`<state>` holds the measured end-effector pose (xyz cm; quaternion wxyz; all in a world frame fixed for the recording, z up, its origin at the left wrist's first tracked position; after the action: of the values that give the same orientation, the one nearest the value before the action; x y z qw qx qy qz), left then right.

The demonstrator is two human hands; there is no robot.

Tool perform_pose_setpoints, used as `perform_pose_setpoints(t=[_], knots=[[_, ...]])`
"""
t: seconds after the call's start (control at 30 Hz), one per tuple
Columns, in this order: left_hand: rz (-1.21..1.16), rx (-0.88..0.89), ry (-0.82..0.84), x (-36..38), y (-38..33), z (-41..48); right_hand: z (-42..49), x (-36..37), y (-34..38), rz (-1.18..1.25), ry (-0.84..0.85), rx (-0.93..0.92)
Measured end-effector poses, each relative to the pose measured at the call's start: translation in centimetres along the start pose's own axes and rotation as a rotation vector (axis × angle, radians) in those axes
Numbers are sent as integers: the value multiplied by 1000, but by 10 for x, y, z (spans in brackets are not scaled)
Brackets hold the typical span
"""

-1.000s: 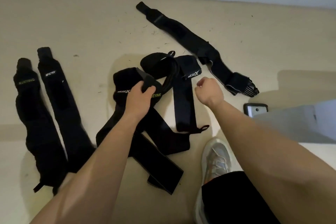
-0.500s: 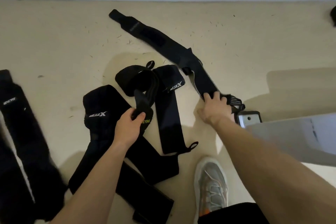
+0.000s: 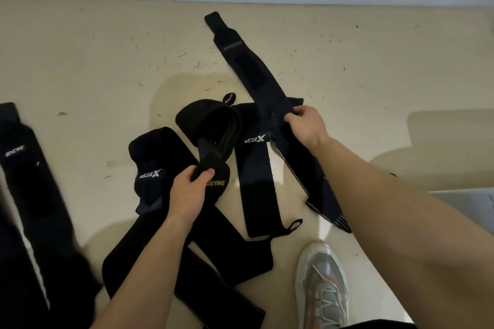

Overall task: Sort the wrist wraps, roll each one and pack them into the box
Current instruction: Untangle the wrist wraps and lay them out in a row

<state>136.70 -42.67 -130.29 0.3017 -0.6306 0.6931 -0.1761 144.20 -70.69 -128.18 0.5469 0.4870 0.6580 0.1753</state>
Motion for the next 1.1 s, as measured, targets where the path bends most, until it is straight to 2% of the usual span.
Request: perform_pose_setpoints(t=[0.2, 0.27, 0.37, 0.43, 0.5, 0.53, 0.73, 0.8, 0.9, 1.1], knots=[[-13, 75, -8, 2, -13, -3, -18, 22, 19, -80, 132, -215], [45, 142, -84, 1, -20, -7, -23, 24, 23, 73, 142, -234], [110, 245, -307, -4, -30, -18, -32, 18, 32, 379, 124, -183], [187, 344, -364, -2, -35, -23, -38, 16, 38, 526, 142, -124], [332, 437, -311, 7, -38, -25, -45, 17, 41, 591, 208, -100], [329, 434, -262, 11, -38, -25, -48, 19, 43, 608, 244, -91], [27, 146, 82, 19, -35, -22, -72, 38, 53, 639, 421, -56], [43, 145, 41, 14, -33, -19, -74, 42, 51, 626, 446, -62], [181, 179, -130, 4, -32, -19, -77, 39, 51, 604, 441, -51], [165, 211, -104, 12, -35, -25, -79, 36, 58, 670, 455, -38]])
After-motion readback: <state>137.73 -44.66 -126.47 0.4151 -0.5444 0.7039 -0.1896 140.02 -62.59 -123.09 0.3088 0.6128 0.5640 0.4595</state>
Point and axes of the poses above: each hand's wrist, its own z-axis towards the middle knuckle, its own x-axis out of the palm, y = z × x, the point moved 3 cm from there along z, towards the middle knuckle, and after that the axes turned 12 degrees about -x, right-handed, at the moved point
